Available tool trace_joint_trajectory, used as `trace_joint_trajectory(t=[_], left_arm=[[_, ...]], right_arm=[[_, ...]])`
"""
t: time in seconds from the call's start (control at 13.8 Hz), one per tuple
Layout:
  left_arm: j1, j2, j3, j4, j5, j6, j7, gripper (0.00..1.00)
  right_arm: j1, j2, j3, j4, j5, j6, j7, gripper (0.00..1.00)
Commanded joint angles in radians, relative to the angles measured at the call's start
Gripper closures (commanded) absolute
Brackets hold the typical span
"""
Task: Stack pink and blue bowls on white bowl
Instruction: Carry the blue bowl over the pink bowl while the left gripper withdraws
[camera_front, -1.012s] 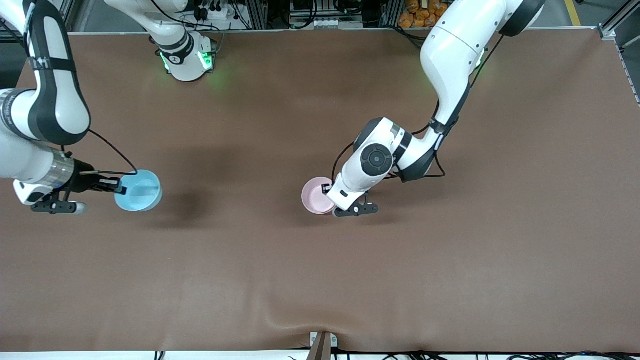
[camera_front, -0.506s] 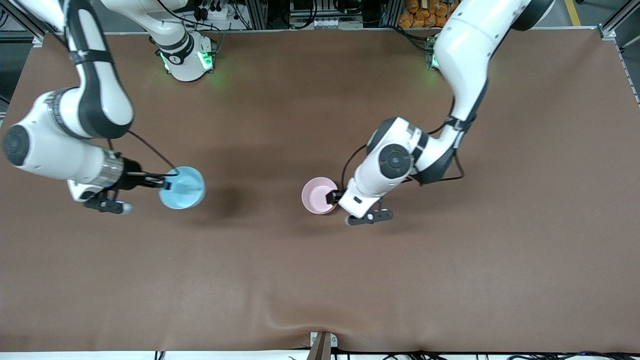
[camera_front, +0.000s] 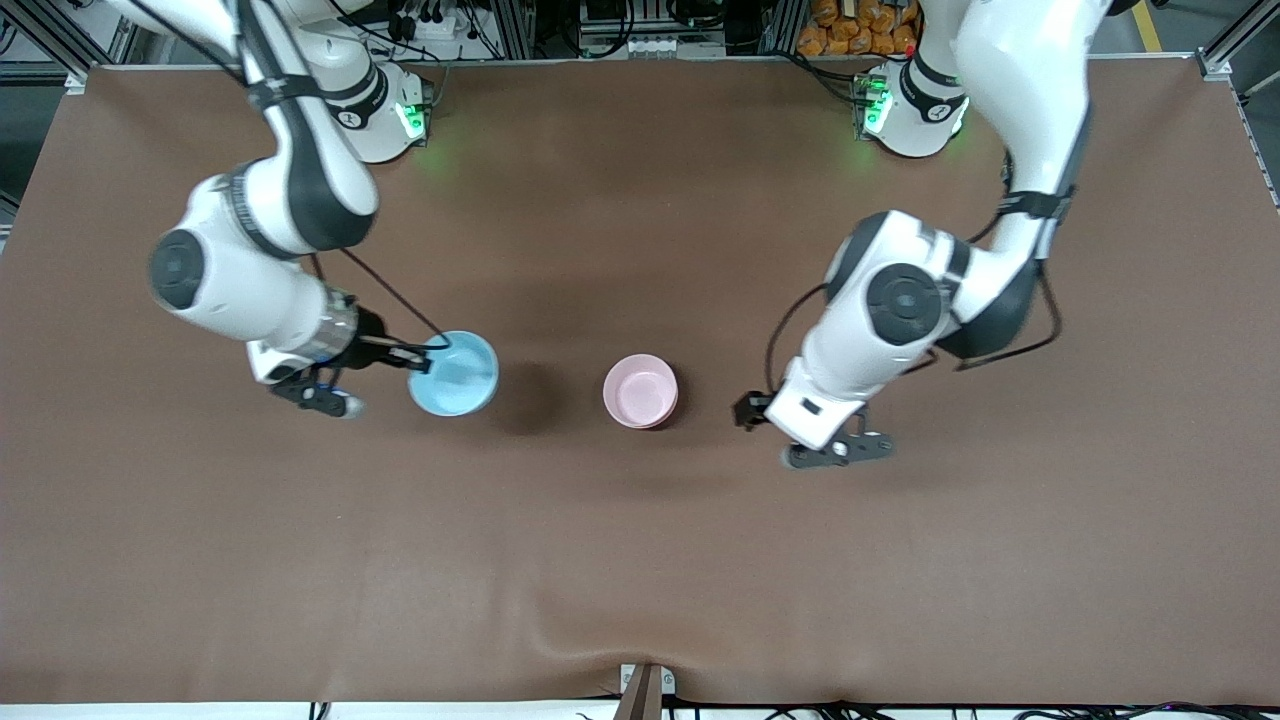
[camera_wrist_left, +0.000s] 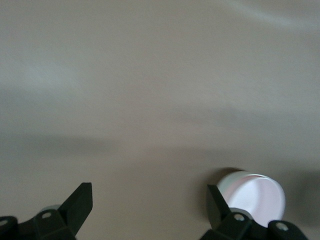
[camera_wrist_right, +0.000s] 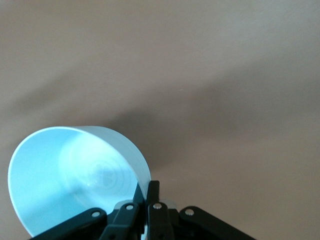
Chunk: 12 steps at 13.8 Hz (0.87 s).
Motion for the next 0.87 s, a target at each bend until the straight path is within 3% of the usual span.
trace_joint_trajectory(t=[0.0,0.14,0.29,0.43,0.8], left_arm=[[0.095,-0.05,-0.016,-0.013,0.01,-0.036,0.151,0.0],[0.169,-0.077,-0.026,-0.013,0.012,-0.087,0.243,0.0],[0.3,-0.104,-0.097,-0.013,0.01,-0.145,0.396,0.0],[0.33,-0.154,-0.093,-0.013,0.015,-0.199,0.492,0.0],[0.263,-0.31,0.068,-0.012,0.012,-0.409,0.507,0.0]], right_arm=[[0.094,0.04,-0.011,-0.002,0.04,0.09,0.127,1.0],[0.159,0.063,-0.011,0.001,0.089,0.13,0.195,1.0],[0.203,0.087,-0.011,0.004,0.125,0.161,0.23,1.0],[0.238,0.115,-0.011,0.006,0.149,0.205,0.262,1.0],[0.331,0.221,-0.012,0.052,0.159,0.331,0.376,1.0]])
